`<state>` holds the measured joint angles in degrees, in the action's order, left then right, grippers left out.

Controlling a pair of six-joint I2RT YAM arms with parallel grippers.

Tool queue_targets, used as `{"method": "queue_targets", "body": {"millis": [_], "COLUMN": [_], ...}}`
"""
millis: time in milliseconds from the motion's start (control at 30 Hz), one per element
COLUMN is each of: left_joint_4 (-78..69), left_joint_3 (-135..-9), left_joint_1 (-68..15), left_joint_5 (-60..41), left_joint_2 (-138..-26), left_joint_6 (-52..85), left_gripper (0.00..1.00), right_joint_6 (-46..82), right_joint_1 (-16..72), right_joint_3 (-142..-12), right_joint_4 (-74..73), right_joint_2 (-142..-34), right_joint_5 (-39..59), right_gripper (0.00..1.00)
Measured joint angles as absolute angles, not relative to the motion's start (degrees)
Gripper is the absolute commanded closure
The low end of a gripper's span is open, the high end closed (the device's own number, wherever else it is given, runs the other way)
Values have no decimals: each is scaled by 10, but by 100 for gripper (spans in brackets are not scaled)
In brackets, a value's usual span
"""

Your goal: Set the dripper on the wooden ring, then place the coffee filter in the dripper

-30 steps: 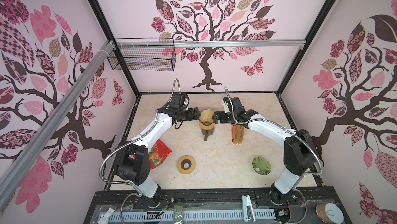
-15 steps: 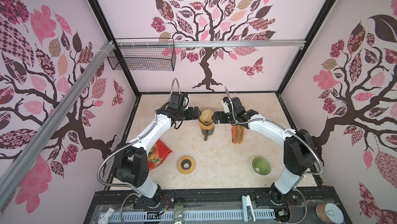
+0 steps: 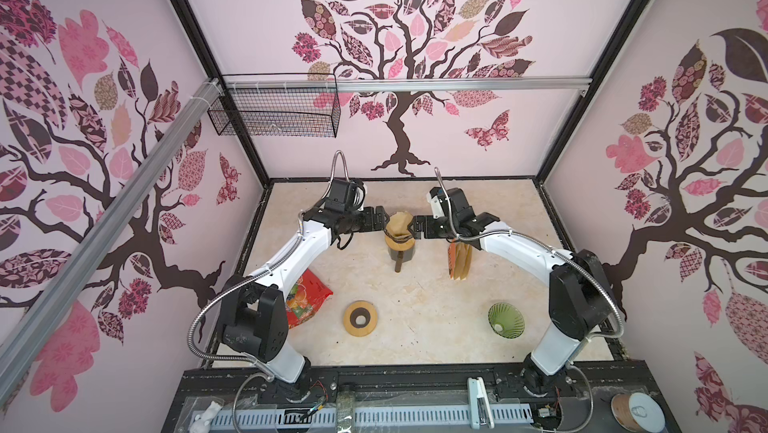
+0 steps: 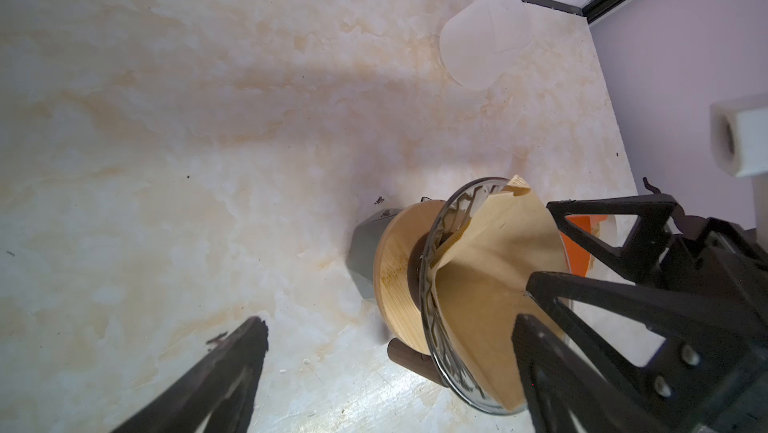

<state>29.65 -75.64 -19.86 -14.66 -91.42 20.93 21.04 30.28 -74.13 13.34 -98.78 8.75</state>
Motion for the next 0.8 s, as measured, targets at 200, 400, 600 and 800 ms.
{"method": "queue_targets", "body": {"millis": [200,400,600,800], "left_joint_4": [296,297,296,296], "left_joint_3": [-756,-756,-756,-755], "left_joint_1": [-199,-199,-199,-199], "left_joint_5": [-147,-147,-146,-147], "left_joint_2": [-914,-911,-903,-901], "left_joint_6": [209,209,209,209], "left_gripper": [5,4,5,4], "right_joint_6": [211,213,215,215], "right_joint_1": [303,303,303,303], "right_joint_3": [-730,-709,-701,-700], "right_joint_4": [123,109,98,86], "right_joint_2": [-987,-969,-938,-933], "right_joint_5": [88,84,82,84], "right_gripper": [0,0,0,0]}}
